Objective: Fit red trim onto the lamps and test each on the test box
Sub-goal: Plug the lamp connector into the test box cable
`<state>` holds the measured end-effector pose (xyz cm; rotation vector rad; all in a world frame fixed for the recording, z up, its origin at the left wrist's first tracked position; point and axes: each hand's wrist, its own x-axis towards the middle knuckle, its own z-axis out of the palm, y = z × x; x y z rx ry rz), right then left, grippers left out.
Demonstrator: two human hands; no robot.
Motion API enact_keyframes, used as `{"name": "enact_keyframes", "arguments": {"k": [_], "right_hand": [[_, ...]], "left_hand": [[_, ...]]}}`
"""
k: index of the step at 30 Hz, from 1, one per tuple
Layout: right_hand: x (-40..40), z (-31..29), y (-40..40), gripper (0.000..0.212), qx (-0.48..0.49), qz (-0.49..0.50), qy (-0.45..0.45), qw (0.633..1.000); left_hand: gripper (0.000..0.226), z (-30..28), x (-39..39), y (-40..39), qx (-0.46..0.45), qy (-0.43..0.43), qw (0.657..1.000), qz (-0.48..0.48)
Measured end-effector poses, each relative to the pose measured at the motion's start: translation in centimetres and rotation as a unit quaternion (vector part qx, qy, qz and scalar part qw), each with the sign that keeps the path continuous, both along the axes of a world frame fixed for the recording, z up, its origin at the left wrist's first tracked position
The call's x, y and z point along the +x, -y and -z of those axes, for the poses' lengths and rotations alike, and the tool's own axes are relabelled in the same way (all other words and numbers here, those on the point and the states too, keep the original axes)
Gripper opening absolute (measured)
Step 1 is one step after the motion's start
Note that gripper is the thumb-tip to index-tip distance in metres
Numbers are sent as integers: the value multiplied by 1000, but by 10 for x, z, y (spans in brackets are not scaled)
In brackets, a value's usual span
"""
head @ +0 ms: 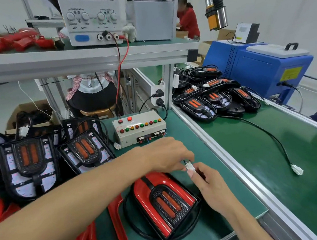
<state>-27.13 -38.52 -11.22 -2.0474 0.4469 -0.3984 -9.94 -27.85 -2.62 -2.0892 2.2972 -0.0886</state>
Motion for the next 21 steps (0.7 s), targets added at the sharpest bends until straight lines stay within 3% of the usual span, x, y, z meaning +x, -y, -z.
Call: {"name": "enact_keyframes", "arguments": {"k": [3, 7, 13, 18, 21], "right_hand": [[-2, 4, -3, 26, 19, -10, 0, 1000], [-5, 10, -11, 45, 52, -49, 22, 997], [-5, 8, -11, 35, 100, -111, 26, 988], [-8, 8, -9, 54, 149, -109, 59, 981], [-10, 5, -9, 52, 165, -115, 68, 977]], "left_hand": [[20, 1, 2, -4, -14, 12, 998, 55], [24, -3, 7, -14, 42, 7, 996, 83], [35, -13, -6, -11, 112, 65, 984, 122], [33, -17, -10, -14, 142, 7, 988, 53], [29, -12, -5, -15, 113, -12, 992, 53]]}}
